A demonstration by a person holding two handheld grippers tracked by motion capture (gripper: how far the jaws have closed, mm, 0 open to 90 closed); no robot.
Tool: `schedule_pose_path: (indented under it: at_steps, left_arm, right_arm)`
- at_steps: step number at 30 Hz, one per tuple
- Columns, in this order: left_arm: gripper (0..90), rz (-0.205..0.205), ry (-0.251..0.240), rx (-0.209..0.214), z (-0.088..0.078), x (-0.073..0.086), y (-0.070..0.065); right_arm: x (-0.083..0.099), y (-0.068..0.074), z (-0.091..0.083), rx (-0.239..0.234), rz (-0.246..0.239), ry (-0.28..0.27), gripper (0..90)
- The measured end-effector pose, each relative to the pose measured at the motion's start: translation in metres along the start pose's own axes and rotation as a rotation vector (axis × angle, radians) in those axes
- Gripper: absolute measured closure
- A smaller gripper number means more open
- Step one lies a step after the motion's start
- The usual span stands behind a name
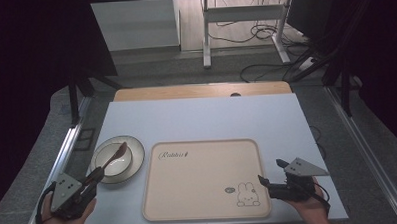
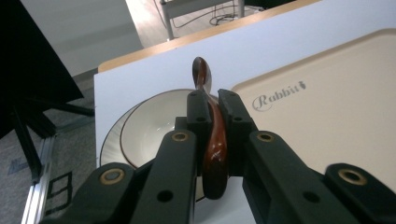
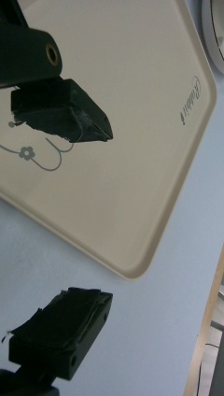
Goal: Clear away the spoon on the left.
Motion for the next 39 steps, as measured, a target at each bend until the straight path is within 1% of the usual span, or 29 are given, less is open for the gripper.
schedule_pose_path:
  at_steps: [3, 8, 11, 19, 27, 32, 36, 39]
  left_arm:
    - [84.8, 0.002, -0.012, 0.0, -0.002, -0.004, -0.001]
    - [84.8, 0.01, -0.046, -0.018, -0.004, -0.012, -0.004]
    - [84.8, 0.019, -0.049, -0.017, -0.003, -0.015, -0.007]
    - [84.8, 0.045, -0.075, -0.001, -0.002, -0.026, -0.017]
    - [84.8, 0.072, -0.094, 0.017, 0.003, -0.038, -0.029]
    - [84.8, 0.086, -0.097, 0.031, 0.009, -0.044, -0.035]
    - [84.8, 0.106, -0.106, 0.043, 0.016, -0.054, -0.038]
    - [84.8, 0.107, -0.111, 0.052, 0.021, -0.062, -0.041]
  right_arm:
    - [0.0, 0.0, 0.0, 0.0, 0.0, 0.0, 18.2]
    - [0.0, 0.0, 0.001, 0.001, -0.001, 0.003, 18.3]
    - [0.0, 0.0, 0.001, -0.001, -0.002, 0.004, 18.3]
    - [0.001, 0.001, 0.001, -0.002, -0.003, 0.005, 18.4]
    - [0.001, 0.001, 0.001, -0.003, -0.003, 0.004, 18.6]
    - [0.001, 0.001, 0.001, -0.003, -0.001, 0.005, 18.6]
    - [0.001, -0.001, 0.0, 0.005, 0.011, 0.0, 18.6]
    - [0.0, -0.001, 0.0, 0.006, 0.013, -0.004, 18.6]
Point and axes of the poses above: each handheld gripper's, and its own axes: z roughly forward along the jaws, x roughly out of its underside, y roughly to its left, the point moved 9 cm from there along z, roughly forward along the jaws, and after that the axes turned 11 degrees about z, right-handed, at the moved point
